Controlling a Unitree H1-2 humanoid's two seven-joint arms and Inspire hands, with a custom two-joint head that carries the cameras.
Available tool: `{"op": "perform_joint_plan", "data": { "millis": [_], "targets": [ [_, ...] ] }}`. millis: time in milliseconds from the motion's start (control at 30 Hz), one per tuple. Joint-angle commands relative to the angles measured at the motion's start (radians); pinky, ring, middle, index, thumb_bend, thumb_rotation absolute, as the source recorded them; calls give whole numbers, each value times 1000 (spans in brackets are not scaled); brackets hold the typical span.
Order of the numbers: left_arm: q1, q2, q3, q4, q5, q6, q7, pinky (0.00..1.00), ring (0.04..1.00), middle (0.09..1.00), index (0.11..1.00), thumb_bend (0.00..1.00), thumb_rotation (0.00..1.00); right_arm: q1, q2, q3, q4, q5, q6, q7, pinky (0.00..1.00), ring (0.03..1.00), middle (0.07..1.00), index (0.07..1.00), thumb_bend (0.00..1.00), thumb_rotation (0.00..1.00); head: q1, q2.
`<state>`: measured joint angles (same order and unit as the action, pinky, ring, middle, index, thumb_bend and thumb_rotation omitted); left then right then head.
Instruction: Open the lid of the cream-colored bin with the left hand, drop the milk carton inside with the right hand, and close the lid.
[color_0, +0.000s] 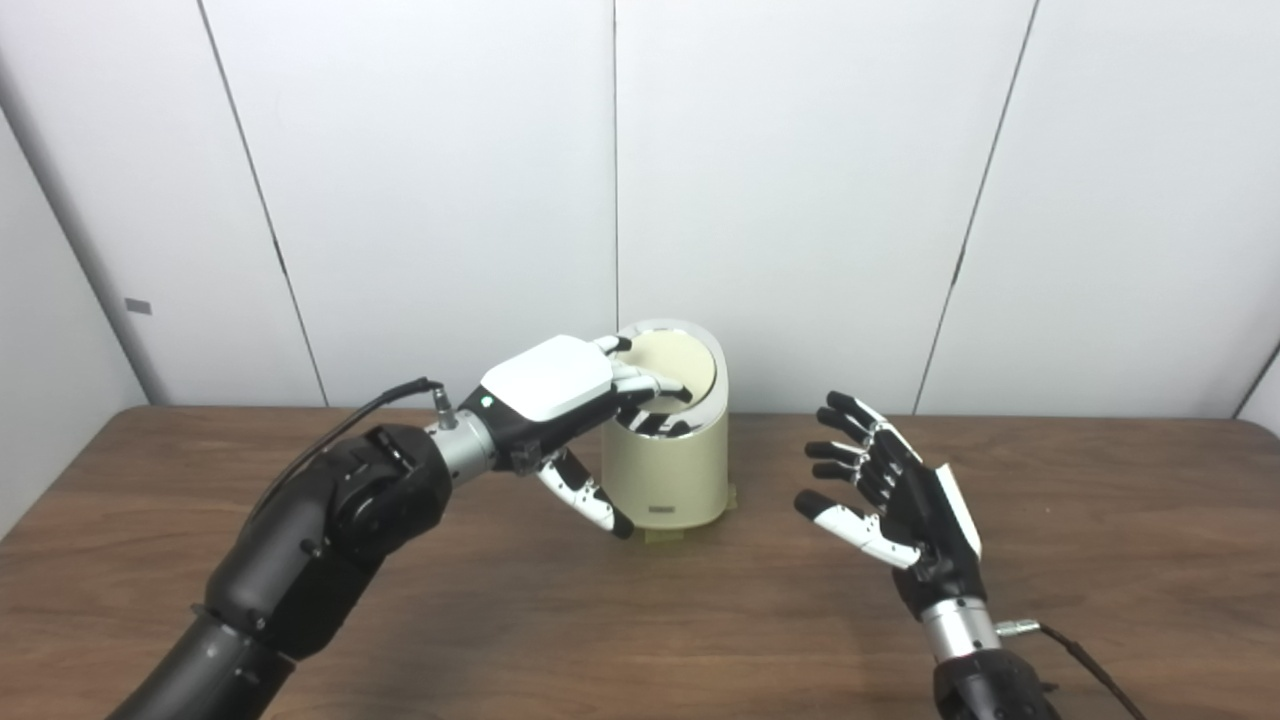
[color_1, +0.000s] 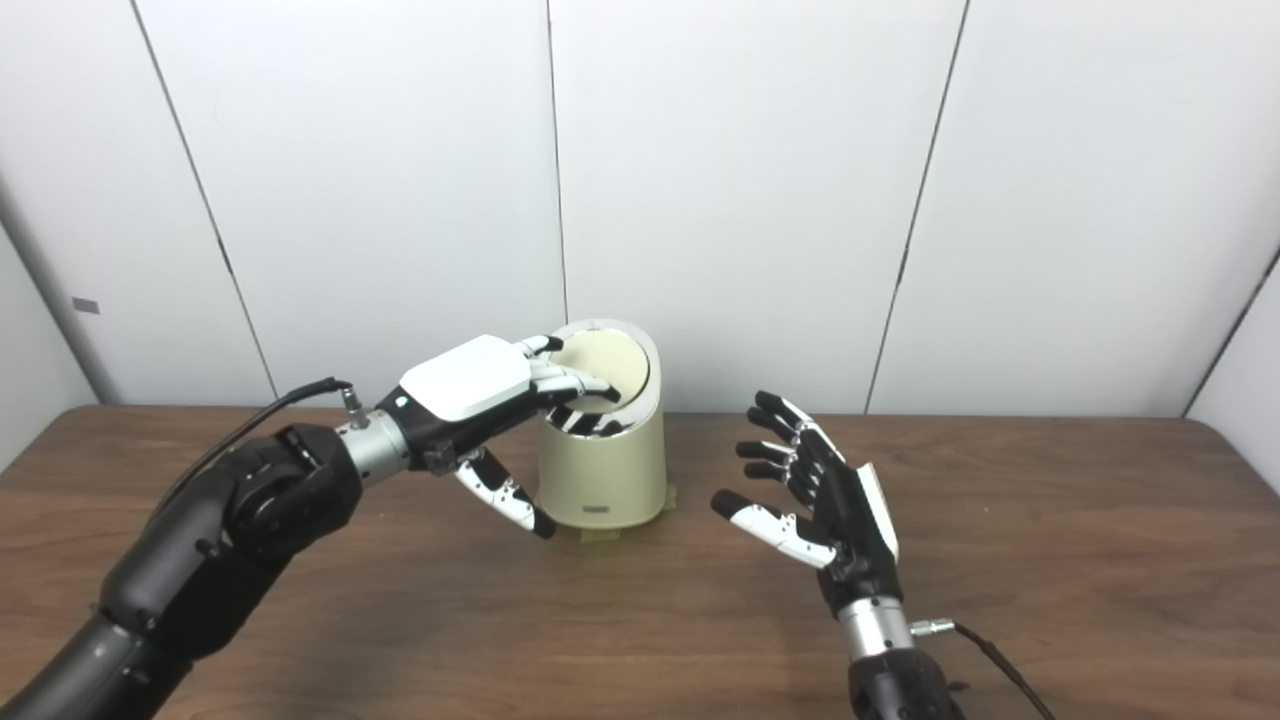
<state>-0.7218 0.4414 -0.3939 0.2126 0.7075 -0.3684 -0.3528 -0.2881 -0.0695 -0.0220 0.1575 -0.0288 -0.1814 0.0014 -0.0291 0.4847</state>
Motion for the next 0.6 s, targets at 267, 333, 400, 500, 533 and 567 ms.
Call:
{"op": "perform_joint_plan", "data": {
  "millis": [267, 333, 400, 500, 533, 567],
  "targets": [
    [-11, 12, -35, -21, -24, -35, -39, 996, 750, 794, 803, 923, 221, -29, -3, -5, -38, 3, 0, -3, 660, 729, 832, 826, 739, 398, -2, 9],
    [-11, 14, -42, -23, -38, -33, -57, 1000, 754, 791, 802, 918, 217, -28, -1, -6, -39, 6, 2, -4, 663, 731, 833, 826, 738, 394, -3, 11],
    [-10, 17, -48, -28, -49, -29, -72, 1000, 759, 793, 802, 912, 230, -27, 0, -5, -40, 3, 2, -6, 663, 728, 831, 823, 739, 394, -3, 13],
    [-7, 17, -50, -29, -78, -22, -89, 1000, 749, 790, 798, 908, 234, -26, -1, -5, -40, 6, 1, -3, 669, 733, 834, 826, 733, 392, -4, 15],
    [-6, 17, -51, -31, -86, -17, -96, 1000, 746, 790, 798, 906, 236, -26, -2, -5, -40, 7, 1, -2, 672, 735, 835, 826, 729, 389, -4, 15],
    [-5, 17, -51, -33, -91, -12, -101, 1000, 745, 790, 798, 906, 236, -26, -2, -6, -39, 7, 1, -2, 672, 735, 835, 826, 729, 388, -4, 15]
  ]
}}
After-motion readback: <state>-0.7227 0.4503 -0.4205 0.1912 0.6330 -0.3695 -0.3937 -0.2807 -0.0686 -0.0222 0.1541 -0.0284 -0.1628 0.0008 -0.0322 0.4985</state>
